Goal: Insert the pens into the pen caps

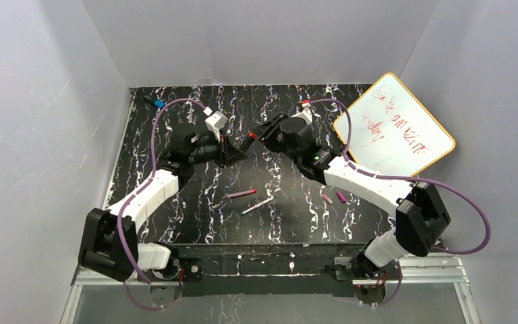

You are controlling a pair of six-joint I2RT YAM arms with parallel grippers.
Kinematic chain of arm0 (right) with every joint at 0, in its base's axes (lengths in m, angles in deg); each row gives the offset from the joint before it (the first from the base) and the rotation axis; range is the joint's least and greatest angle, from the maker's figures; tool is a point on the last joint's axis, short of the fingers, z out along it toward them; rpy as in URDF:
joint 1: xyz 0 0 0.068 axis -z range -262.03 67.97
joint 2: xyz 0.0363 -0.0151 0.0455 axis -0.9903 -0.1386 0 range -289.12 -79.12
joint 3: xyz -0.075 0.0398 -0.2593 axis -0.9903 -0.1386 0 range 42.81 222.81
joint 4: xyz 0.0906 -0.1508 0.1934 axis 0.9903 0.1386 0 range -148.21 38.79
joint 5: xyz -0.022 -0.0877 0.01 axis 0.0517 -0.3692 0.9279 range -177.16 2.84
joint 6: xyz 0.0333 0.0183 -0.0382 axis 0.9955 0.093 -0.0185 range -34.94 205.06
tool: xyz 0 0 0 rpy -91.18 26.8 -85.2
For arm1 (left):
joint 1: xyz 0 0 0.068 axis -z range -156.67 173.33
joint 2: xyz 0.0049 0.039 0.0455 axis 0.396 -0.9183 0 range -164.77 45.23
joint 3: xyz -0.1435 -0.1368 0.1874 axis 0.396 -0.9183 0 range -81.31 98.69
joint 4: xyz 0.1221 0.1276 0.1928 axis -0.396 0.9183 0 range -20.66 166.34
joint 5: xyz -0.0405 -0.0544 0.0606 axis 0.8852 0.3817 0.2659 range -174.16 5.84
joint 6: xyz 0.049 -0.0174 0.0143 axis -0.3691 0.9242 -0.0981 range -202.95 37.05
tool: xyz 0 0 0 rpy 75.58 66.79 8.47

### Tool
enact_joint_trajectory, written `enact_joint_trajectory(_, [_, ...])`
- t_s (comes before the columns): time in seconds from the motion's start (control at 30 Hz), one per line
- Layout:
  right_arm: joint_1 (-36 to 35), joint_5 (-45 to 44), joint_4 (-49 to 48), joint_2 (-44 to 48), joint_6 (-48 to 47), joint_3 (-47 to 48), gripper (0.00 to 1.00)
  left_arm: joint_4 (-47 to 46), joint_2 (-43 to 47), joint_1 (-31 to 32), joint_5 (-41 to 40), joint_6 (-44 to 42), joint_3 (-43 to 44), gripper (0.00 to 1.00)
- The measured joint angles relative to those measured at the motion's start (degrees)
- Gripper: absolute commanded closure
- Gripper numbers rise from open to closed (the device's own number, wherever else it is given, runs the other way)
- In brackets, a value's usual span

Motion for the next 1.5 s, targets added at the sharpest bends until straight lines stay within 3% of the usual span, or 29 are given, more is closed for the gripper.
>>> enact_joint_trajectory(0.43, [-0.81,-1.27,-1.60,0.52,-1.68,0.00,0.81,-1.05,0.55,-0.09,-1.53,-7.32,0.07,1.00])
enact_joint_trajectory(0.9, [-2.58,-4.74,-3.58,0.50,-2.08,-1.11,0.82,0.72,0.55,-0.11,-1.92,-9.66,0.61,1.00])
enact_joint_trajectory(1.5, [-4.42,-6.38,-6.80,-3.30,-2.05,-1.11,0.83,10.58,-0.39,-1.40,-3.41,-15.37,3.41,1.00])
